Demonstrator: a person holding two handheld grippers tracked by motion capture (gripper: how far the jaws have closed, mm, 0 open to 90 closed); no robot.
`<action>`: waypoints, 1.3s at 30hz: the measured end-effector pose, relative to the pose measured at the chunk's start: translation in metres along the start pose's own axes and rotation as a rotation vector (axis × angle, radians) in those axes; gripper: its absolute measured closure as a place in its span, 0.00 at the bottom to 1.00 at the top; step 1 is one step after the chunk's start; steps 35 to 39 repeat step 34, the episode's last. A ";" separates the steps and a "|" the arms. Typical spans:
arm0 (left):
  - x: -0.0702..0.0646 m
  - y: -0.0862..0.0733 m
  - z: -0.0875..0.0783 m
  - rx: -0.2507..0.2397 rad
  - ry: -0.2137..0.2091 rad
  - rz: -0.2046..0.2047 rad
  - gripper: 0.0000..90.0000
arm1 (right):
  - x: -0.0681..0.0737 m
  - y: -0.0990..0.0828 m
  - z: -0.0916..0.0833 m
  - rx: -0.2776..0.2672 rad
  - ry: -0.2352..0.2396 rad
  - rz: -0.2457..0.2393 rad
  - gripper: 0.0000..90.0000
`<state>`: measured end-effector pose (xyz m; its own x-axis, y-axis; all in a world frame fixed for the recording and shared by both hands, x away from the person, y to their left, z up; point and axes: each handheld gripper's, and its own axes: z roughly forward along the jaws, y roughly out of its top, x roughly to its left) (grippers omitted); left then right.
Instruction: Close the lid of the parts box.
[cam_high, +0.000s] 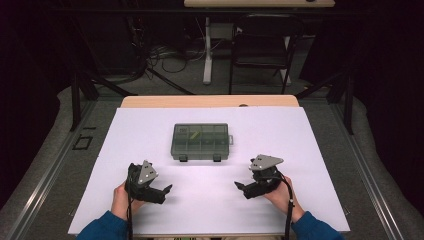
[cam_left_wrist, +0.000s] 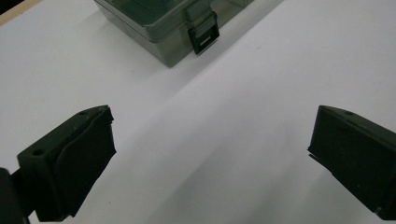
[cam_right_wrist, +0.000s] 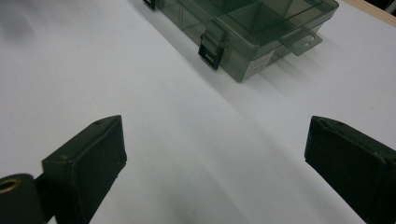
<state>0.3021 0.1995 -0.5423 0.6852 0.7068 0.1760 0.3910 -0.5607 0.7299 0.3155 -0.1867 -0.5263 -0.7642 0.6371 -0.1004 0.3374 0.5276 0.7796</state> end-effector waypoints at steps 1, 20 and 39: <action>-0.001 -0.001 -0.001 -0.004 0.004 0.002 0.00 | 0.001 -0.002 -0.002 0.000 -0.003 0.000 0.04; -0.027 -0.022 -0.020 -0.037 0.019 -0.001 0.00 | 0.010 -0.044 -0.035 0.002 -0.065 0.046 0.01; -0.034 -0.025 -0.025 -0.052 0.012 -0.008 0.00 | 0.012 -0.059 -0.046 0.009 -0.079 0.073 0.00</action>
